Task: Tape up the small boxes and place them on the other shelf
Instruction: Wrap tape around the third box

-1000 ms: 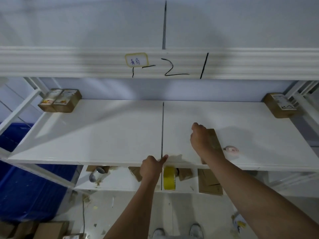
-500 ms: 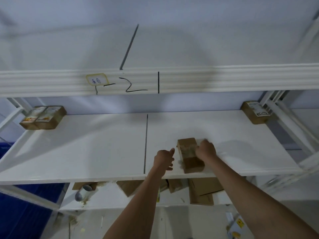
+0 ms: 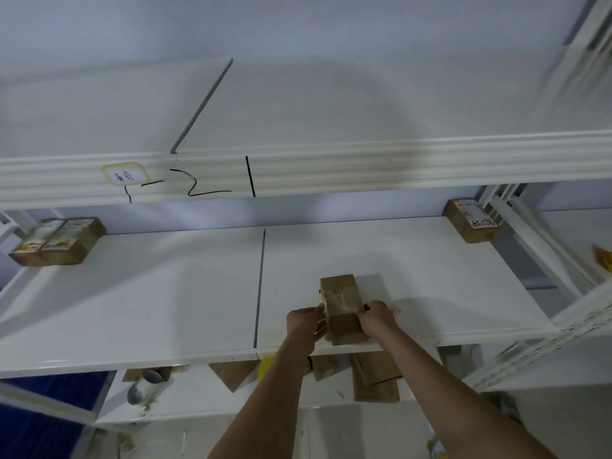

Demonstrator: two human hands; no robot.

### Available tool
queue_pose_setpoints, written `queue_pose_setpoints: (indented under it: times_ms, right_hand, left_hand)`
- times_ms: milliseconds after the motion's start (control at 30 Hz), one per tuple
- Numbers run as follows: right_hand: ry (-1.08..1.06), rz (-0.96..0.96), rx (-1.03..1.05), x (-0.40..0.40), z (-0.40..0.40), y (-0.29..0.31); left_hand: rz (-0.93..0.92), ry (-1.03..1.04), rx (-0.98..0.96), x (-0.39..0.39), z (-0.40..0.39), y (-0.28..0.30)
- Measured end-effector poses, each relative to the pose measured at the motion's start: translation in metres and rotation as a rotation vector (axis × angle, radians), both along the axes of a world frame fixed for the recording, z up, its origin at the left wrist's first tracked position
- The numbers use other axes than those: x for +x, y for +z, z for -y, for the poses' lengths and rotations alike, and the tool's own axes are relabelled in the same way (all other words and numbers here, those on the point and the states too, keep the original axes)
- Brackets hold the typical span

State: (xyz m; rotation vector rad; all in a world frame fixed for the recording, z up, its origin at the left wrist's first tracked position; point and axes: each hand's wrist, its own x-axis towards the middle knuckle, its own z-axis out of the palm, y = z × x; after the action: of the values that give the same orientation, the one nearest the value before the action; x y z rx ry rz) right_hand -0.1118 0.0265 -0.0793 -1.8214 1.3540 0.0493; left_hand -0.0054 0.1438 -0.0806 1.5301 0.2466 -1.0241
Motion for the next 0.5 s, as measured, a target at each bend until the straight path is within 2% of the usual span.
queue_pose_setpoints:
  times_ms: [167,400,500]
  right_hand:
    - [-0.023,0.030,0.021,-0.002,0.001,-0.002]
    - [-0.030,0.106,0.043,-0.011,-0.001,-0.004]
    - [-0.010,0.120,0.007,-0.014,-0.005,-0.005]
  left_hand:
    - [-0.015,0.139,0.057,-0.003,0.002,-0.012]
    - [0.209,0.204,0.228,-0.021,0.011,-0.013]
    - [0.274,0.203,0.232,-0.028,0.015,-0.008]
